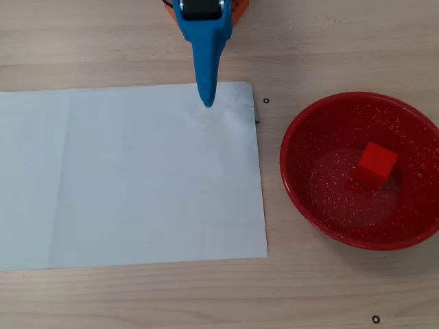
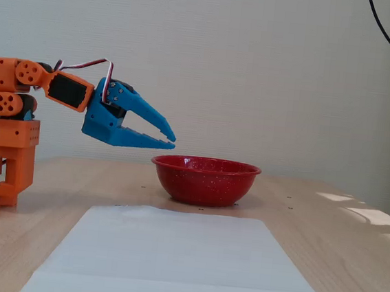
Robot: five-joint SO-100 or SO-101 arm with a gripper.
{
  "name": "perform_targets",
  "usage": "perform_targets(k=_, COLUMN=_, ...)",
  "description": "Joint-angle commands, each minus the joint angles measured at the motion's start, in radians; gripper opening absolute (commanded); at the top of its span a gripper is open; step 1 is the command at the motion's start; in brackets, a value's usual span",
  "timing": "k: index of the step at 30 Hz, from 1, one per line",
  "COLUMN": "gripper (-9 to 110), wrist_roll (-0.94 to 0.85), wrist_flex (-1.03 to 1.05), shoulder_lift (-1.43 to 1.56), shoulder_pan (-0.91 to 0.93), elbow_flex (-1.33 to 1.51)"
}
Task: Grasp the red cube and put it in the red bowl
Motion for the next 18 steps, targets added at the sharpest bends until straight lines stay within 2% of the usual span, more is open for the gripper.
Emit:
perform_targets(k=1, gripper=0, wrist_roll=-0.017, wrist_flex=0.078, shoulder_lift=0.031, shoulder_pan=-0.017, elbow_flex=0.015)
perform_targets(k=9, gripper=0, wrist_roll=-0.025, wrist_flex=0.377, shoulder_lift=0.075, shoulder_pan=-0.04, elbow_flex=0.015)
perform_targets(k=18, gripper=0, wrist_roll=-0.058, wrist_flex=0.499, shoulder_lift=0.075, shoulder_pan=-0.037, elbow_flex=0.017)
